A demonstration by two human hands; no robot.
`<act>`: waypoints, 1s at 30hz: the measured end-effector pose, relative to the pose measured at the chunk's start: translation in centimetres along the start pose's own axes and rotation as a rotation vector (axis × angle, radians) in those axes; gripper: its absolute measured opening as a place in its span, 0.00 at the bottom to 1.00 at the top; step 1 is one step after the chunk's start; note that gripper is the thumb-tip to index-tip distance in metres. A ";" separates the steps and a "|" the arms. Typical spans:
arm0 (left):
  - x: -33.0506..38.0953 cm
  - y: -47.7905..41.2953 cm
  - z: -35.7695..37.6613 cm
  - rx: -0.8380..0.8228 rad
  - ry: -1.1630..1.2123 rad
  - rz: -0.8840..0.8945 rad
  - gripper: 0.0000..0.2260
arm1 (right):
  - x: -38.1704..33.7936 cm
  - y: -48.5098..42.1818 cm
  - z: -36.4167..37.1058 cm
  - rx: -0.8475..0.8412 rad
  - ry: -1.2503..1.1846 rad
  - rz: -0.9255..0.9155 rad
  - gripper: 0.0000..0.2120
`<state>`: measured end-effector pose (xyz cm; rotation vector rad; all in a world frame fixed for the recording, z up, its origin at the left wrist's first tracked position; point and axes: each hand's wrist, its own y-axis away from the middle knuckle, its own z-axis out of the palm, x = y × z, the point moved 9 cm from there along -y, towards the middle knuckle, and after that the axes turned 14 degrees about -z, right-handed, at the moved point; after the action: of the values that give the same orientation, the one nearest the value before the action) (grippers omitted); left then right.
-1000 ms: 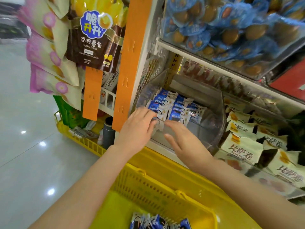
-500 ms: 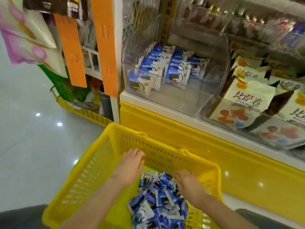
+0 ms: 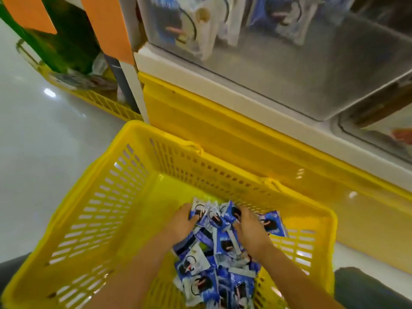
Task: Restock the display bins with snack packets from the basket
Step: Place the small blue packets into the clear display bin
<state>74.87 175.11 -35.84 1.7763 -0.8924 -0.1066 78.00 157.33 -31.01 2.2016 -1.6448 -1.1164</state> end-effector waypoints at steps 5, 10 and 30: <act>0.3 -1.5 0.4 0.041 0.309 -0.082 0.09 | 0.6 -1.0 0.0 -0.013 -0.103 0.015 0.30; 0.4 -1.1 0.7 0.006 0.418 -0.115 0.14 | 0.0 -1.2 -0.3 -0.070 0.173 -0.036 0.36; 5.9 13.4 -3.1 -0.333 0.883 0.224 0.34 | -10.6 6.6 -9.1 0.256 -0.704 -0.240 0.10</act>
<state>73.64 172.27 -21.17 1.2028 -0.3801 0.6005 77.86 161.65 -16.17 2.3617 -1.8774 -2.0290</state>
